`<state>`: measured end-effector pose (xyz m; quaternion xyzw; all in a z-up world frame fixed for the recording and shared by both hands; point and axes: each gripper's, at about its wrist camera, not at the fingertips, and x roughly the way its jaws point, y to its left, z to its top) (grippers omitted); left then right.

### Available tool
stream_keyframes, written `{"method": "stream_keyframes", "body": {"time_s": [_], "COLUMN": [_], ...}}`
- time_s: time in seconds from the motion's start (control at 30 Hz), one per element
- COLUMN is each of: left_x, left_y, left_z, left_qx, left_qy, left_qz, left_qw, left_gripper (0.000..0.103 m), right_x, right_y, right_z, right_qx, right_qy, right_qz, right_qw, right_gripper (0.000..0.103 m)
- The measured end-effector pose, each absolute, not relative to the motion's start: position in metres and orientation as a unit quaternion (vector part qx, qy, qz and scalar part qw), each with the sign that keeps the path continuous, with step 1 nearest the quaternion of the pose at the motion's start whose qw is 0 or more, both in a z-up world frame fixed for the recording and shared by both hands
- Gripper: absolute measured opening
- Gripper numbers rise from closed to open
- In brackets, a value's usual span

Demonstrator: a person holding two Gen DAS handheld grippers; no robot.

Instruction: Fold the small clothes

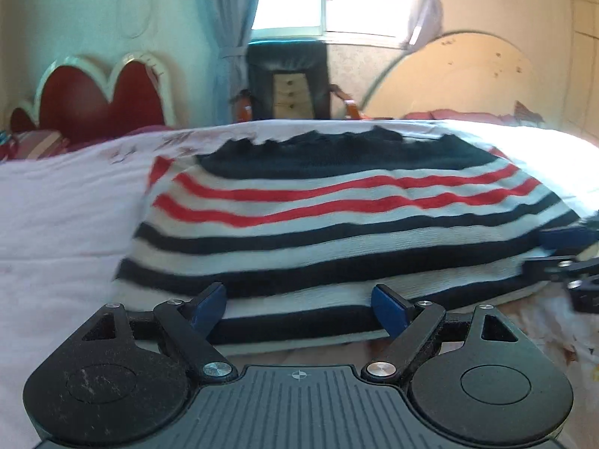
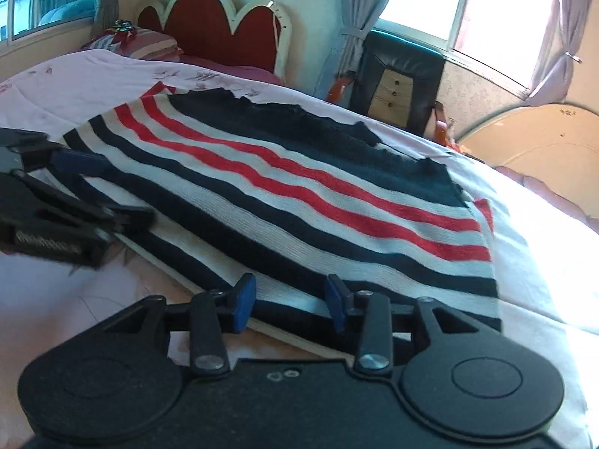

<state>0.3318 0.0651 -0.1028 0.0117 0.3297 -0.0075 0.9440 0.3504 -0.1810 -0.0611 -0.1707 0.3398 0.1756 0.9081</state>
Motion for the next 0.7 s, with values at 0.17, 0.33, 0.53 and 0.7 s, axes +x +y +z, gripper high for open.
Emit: {"method": "stream_keyframes", "body": {"time_s": [0.17,0.33,0.53,0.7], "left_x": [0.325,0.322,0.283,0.278], "left_y": [0.111,0.107,0.148,0.174], "left_z": [-0.112,-0.103,-0.111,-0.147], "left_qx": [-0.045,-0.081,-0.274,-0.441], "left_qy": [0.337,0.333,0.308,0.264], "left_qz": [-0.005,0.021,0.031,0.044], "left_qw": [0.941,0.939,0.911,0.857], "left_gripper": [0.084,0.084,0.084,0.071], "right_x": [0.346,0.349,0.336,0.353], "right_y": [-0.267,-0.264,-0.272,-0.263], "right_z": [-0.064,-0.061,-0.034,-0.031], "right_qx": [-0.093,-0.091,-0.012,0.05], "right_qy": [0.373,0.38,0.344,0.347], "right_qz": [0.11,0.103,0.156,0.186], "right_qw": [0.916,0.915,0.926,0.918], "right_gripper": [0.043,0.04,0.002,0.002]}}
